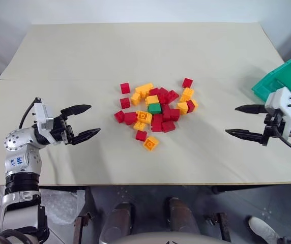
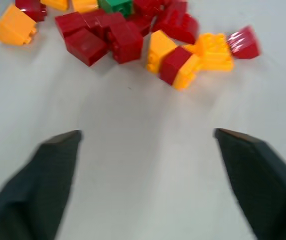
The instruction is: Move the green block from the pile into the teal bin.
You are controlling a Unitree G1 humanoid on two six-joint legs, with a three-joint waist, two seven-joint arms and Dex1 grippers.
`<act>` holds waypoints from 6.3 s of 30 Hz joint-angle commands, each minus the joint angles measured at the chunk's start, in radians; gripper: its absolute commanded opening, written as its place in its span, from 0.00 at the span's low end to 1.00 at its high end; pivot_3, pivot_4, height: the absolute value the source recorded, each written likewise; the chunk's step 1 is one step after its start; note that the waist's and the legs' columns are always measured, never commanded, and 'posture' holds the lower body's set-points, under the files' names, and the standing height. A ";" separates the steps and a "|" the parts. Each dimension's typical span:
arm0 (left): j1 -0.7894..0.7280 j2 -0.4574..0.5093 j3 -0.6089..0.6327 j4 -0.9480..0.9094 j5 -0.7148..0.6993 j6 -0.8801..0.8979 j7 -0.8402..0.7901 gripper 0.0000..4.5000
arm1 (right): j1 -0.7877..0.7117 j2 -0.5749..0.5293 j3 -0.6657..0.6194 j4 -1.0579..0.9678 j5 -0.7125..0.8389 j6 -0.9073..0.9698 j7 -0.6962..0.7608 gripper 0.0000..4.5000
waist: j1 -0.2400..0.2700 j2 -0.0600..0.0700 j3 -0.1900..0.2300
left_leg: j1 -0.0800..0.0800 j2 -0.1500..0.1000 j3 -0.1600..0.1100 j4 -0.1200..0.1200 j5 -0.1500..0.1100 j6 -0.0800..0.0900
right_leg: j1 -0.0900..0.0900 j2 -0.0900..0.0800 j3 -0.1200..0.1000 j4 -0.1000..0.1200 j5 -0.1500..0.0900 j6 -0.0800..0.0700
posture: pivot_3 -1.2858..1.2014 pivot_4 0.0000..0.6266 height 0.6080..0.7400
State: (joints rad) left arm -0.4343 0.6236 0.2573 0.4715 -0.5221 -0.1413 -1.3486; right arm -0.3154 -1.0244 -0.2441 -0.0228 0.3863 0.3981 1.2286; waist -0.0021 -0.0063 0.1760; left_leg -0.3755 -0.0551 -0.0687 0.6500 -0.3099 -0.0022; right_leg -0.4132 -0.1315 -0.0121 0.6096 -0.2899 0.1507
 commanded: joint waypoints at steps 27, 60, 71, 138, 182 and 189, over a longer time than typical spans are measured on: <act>0.209 -0.062 0.053 -0.256 -0.028 -0.030 0.104 1.00 | -0.925 0.628 0.858 0.609 -0.390 0.322 -0.086 1.00 | -0.029 0.000 0.000 | -0.007 -0.001 -0.002 0.001 -0.001 -0.002 | -0.011 -0.001 -0.003 0.009 0.000 -0.001 | 0.52 0.24 1.00; 0.202 -0.071 0.045 -0.272 -0.015 -0.027 0.172 1.00 | -1.040 0.887 0.336 1.114 -0.321 0.416 -0.450 1.00 | -0.054 0.001 0.000 | -0.011 -0.001 -0.002 0.008 0.000 -0.003 | -0.015 -0.002 -0.003 0.017 0.000 -0.001 | 0.52 0.24 1.00; 0.183 -0.071 0.036 -0.259 -0.011 -0.024 0.169 1.00 | -0.858 0.859 0.476 0.768 -0.416 0.136 -0.415 1.00 | -0.056 0.000 0.000 | -0.012 -0.001 -0.001 0.011 0.000 -0.003 | -0.016 -0.001 -0.002 0.019 0.000 -0.001 | 0.52 0.24 1.00; 0.191 -0.070 0.038 -0.283 -0.015 -0.041 0.205 1.00 | -1.109 0.948 0.554 1.245 -0.629 -0.391 -0.279 1.00 | -0.079 0.001 0.000 | -0.012 0.000 -0.003 0.010 0.000 -0.005 | -0.015 -0.001 -0.003 0.018 0.000 -0.002 | 0.52 0.24 1.00; -0.034 -0.137 -0.141 -0.289 0.078 0.053 0.301 1.00 | -0.773 0.645 0.389 0.431 -0.448 0.167 -0.177 0.36 | -0.054 0.001 0.000 | -0.014 -0.003 -0.001 0.013 -0.001 -0.004 | -0.017 0.000 -0.002 0.018 0.000 -0.001 | 0.52 0.24 1.00; -0.024 -0.133 -0.131 -0.278 0.078 0.030 0.302 1.00 | -0.618 0.724 0.554 0.208 -0.409 0.275 -0.146 0.36 | -0.054 0.001 0.000 | -0.014 -0.001 -0.002 0.014 -0.001 -0.004 | -0.017 0.000 -0.002 0.019 0.000 -0.001 | 0.52 0.24 1.00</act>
State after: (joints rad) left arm -0.4629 0.4824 0.1067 0.2137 -0.4430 -0.0923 -1.0480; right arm -0.9491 -0.3219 0.2645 0.2318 -0.0432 0.6502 1.0783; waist -0.0565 -0.0057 0.1756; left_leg -0.3886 -0.0564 -0.0704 0.6636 -0.3105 -0.0065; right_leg -0.4297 -0.1311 -0.0135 0.6287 -0.2898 0.1495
